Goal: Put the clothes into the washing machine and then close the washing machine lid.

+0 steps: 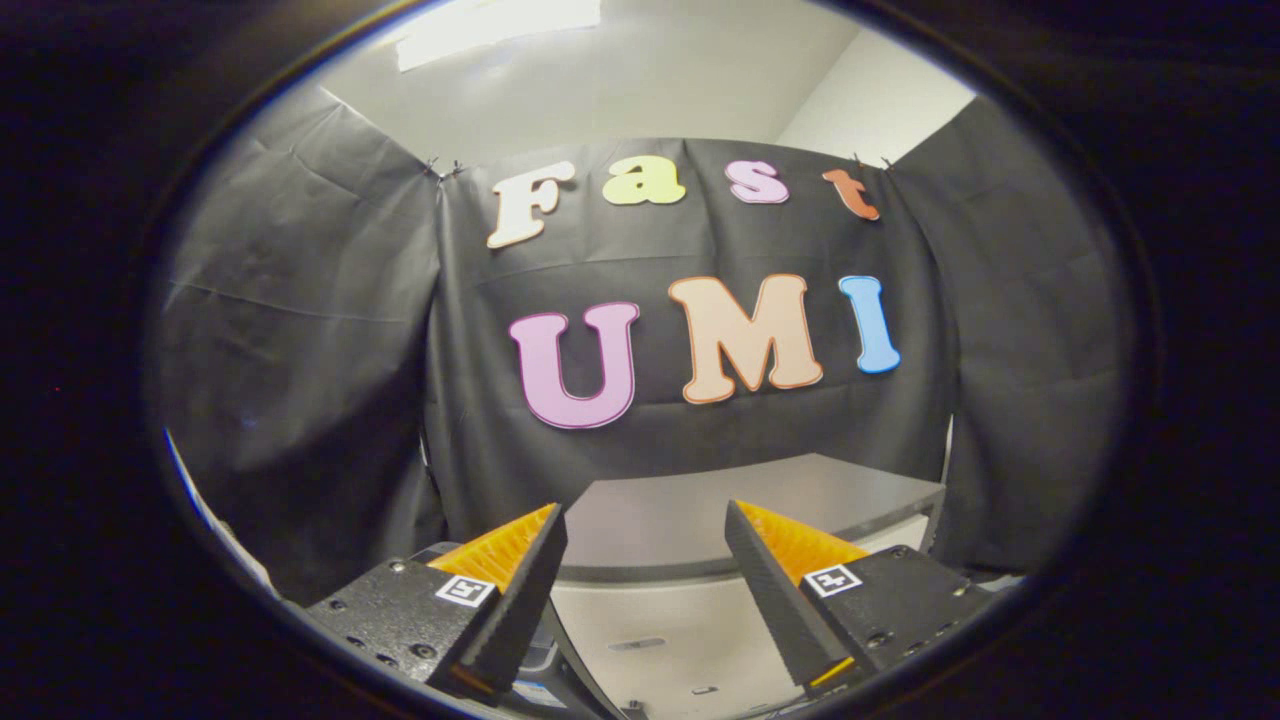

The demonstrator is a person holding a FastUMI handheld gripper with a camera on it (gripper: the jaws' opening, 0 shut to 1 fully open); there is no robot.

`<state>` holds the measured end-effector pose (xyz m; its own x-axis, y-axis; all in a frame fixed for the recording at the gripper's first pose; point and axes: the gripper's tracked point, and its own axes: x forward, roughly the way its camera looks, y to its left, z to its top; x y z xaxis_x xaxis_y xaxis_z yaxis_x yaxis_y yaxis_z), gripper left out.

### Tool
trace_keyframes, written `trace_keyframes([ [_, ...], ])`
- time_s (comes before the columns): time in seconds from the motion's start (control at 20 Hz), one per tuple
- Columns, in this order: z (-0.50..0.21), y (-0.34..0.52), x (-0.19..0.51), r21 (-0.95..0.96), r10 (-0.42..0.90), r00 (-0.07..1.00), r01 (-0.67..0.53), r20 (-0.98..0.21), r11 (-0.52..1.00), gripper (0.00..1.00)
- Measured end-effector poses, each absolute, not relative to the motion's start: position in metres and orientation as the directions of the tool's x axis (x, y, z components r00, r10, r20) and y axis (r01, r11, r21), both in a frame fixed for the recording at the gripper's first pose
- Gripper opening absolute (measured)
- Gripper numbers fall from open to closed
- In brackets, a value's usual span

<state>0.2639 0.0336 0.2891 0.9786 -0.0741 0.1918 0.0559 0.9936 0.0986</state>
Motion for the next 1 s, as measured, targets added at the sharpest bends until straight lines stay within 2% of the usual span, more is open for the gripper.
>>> trace_keyframes([
  [0.3,0.224,-0.020,0.214,0.067,-0.134,0.966,0.122,0.219,0.990,0.97],
  [0.55,0.189,-0.010,0.183,-0.042,-0.045,0.948,0.061,0.315,0.997,0.97],
  [0.8,0.114,-0.009,0.170,-0.004,-0.032,0.978,0.034,0.204,0.999,0.97],
  [1.0,0.075,-0.016,0.161,0.012,-0.062,0.992,0.061,0.113,0.998,0.98],
])
